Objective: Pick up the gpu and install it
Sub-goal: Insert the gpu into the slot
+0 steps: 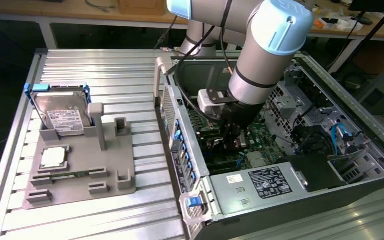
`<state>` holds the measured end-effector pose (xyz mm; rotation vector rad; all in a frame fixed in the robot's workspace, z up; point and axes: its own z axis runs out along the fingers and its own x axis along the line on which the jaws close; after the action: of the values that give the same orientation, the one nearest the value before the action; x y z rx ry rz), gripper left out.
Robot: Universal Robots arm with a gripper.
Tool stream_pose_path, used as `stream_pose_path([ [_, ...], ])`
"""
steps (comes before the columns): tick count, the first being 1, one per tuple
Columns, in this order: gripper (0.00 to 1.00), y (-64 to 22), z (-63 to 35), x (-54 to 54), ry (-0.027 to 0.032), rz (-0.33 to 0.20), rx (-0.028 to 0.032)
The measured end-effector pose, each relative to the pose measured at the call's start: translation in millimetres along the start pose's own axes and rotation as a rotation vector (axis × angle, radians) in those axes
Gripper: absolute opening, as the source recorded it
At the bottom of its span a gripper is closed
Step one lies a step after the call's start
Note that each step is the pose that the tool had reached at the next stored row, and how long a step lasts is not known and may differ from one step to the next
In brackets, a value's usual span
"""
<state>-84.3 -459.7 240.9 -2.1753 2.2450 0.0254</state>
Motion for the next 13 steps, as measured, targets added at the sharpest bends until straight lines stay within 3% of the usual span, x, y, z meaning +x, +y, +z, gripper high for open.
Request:
stream_pose_path([
  [8, 0.27, 0.0, 0.0, 0.0, 0.0, 0.0, 0.0],
  [10, 0.28, 0.1, 1.3, -0.3, -0.0031, 0.0, 0.0012],
  [11, 0.35, 0.0, 0.5, -0.2, -0.0013, 0.0, 0.0009],
  [13, 0.35, 0.0, -1.6, -0.1, -0.0002, 0.0, 0.0004],
])
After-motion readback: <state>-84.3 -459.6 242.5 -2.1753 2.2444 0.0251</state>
